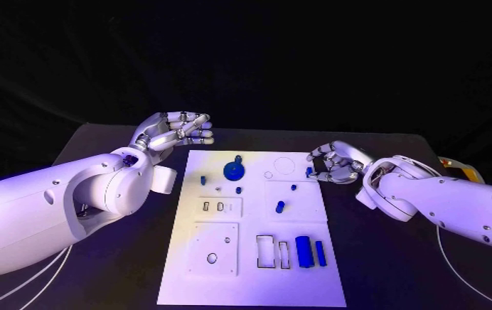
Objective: Assemble the parts on the task board
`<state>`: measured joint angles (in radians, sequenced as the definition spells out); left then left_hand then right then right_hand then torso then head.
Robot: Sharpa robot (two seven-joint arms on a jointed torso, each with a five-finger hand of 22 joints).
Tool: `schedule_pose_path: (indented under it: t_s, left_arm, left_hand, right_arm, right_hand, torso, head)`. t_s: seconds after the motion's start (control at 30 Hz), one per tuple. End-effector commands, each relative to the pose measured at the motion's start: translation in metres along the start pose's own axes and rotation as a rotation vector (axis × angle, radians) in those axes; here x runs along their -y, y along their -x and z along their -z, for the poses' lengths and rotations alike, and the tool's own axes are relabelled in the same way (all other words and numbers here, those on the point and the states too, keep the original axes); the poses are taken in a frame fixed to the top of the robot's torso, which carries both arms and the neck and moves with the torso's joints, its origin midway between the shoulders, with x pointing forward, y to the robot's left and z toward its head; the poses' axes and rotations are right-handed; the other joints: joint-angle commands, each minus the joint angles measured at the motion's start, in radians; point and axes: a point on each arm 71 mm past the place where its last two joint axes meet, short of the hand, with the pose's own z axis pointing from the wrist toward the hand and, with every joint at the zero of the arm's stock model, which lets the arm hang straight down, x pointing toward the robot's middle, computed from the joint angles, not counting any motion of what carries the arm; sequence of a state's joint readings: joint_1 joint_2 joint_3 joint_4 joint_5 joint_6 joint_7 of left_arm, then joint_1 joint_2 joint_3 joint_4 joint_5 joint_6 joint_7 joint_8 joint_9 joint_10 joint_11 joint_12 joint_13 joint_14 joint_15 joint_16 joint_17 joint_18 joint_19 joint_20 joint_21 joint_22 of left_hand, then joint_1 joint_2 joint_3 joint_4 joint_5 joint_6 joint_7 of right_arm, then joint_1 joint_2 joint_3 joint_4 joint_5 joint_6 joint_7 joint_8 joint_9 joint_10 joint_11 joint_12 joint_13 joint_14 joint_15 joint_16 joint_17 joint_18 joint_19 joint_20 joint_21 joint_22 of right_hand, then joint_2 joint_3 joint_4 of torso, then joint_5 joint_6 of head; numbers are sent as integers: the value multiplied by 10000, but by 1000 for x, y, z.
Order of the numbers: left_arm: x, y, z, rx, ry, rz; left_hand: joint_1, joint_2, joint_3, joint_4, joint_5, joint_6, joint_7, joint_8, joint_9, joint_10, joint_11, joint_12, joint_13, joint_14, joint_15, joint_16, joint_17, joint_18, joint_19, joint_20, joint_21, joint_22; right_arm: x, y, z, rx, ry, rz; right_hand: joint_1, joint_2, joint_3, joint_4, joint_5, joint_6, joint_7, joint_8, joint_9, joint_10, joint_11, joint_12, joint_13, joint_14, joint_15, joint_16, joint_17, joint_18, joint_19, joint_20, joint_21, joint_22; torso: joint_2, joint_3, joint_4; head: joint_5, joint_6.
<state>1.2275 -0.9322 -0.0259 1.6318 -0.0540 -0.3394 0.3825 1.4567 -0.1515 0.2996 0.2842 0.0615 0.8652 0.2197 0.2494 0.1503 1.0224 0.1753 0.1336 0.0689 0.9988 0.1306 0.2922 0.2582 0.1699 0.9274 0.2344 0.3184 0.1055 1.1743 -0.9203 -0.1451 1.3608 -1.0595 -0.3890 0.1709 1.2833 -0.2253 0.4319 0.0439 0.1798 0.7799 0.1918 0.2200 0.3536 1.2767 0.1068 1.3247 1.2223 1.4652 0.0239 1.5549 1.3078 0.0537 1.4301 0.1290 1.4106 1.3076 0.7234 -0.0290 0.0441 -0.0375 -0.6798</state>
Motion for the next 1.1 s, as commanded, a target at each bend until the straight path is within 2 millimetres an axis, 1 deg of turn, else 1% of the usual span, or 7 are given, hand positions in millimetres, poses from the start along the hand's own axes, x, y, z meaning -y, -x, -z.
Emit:
schedule_pose_path:
  t_s: [0.03, 0.17, 0.27, 0.4, 0.43, 0.6, 1.1]
  left_arm:
    - [1, -2, 0, -158, -92, 98]
    - [1, -1, 0, -147, -88, 93]
    - [1, -1, 0, -139, -87, 89]
    - [1, 0, 0, -122, -84, 82]
    - [1, 0, 0, -114, -83, 79]
    - [1, 1, 1, -90, -78, 69]
    - [1, 2, 1, -64, -75, 59]
  left_hand:
    - [-30, 58, -50, -5, -56, -62, 175, -31, -7, 34, 43, -47, 12, -67, 21, -66, 16, 135, 18, 34, -49, -13]
    - [-30, 58, -50, -5, -56, -62, 175, -31, -7, 34, 43, -47, 12, -67, 21, -66, 16, 135, 18, 34, -49, -13]
    - [-30, 58, -50, -5, -56, -62, 175, -31, -7, 34, 43, -47, 12, -67, 21, -66, 16, 135, 18, 34, -49, -13]
    - [-30, 58, -50, -5, -56, -62, 175, -31, -7, 34, 43, -47, 12, -67, 21, -66, 16, 135, 18, 34, -49, -13]
    - [-30, 58, -50, -5, -56, -62, 175, -31, -7, 34, 43, -47, 12, -67, 21, -66, 16, 135, 18, 34, -49, -13]
    - [-30, 58, -50, -5, -56, -62, 175, -31, -7, 34, 43, -47, 12, -67, 21, -66, 16, 135, 18, 34, -49, -13]
    - [-30, 58, -50, -5, -56, -62, 175, -31, -7, 34, 43, -47, 12, -67, 21, -66, 16, 135, 18, 34, -49, -13]
  right_arm:
    - [0, -5, 0, -295, 4, 202]
    - [0, -8, -1, -321, -19, 215]
    - [0, -9, -1, -286, -44, 199]
    - [1, -8, -2, -161, -98, 161]
    - [1, -8, -2, -137, -118, 154]
    - [2, -9, -3, -108, -197, 127]
    - [4, -12, -4, -182, -337, 160]
  right_hand:
    - [18, 23, -32, -46, -43, -12, 7, -27, 1, -42, 5, 2, 29, 962, 90, 54, 2208, -17, 17, 68, -31, 891]
    - [11, 54, -41, -45, -46, 76, -3, 11, 22, 5, -1, 41, 79, 964, 90, 56, 2218, -25, 44, 76, -2, 926]
    - [8, 105, -40, -48, -44, 188, -23, 60, 48, 59, -17, 85, 132, 964, 81, 57, 2219, -33, 73, 77, 27, 962]
    - [-18, 314, 37, -13, -107, 487, -85, 196, 110, 188, -75, 172, 237, 967, 35, 60, 2229, -63, 171, 49, 130, 1079]
    - [-31, 340, 49, -5, -108, 543, -98, 221, 121, 218, -87, 191, 261, 967, 25, 60, 2229, -67, 186, 41, 144, 1096]
    - [-58, 409, 99, 6, -93, 720, -151, 303, 151, 315, -135, 252, 341, 968, -15, 61, 2234, -84, 238, 7, 199, 1160]
    - [-52, 442, 137, -3, -87, 800, -176, 338, 163, 377, -161, 293, 397, 969, -38, 62, 2237, -93, 264, -13, 227, 1193]
  torso:
    - [-8, 0, 16]
    - [-22, 0, 2]
    - [-21, 1, 6]
    - [-23, 4, 10]
    - [-22, 5, 11]
    - [-23, 5, 7]
    - [-20, 7, 9]
  head:
    - [-3, -27]
    - [18, -35]
    - [15, -30]
    - [14, -41]
    - [-7, -30]
    - [1, -32]
    - [-15, -72]
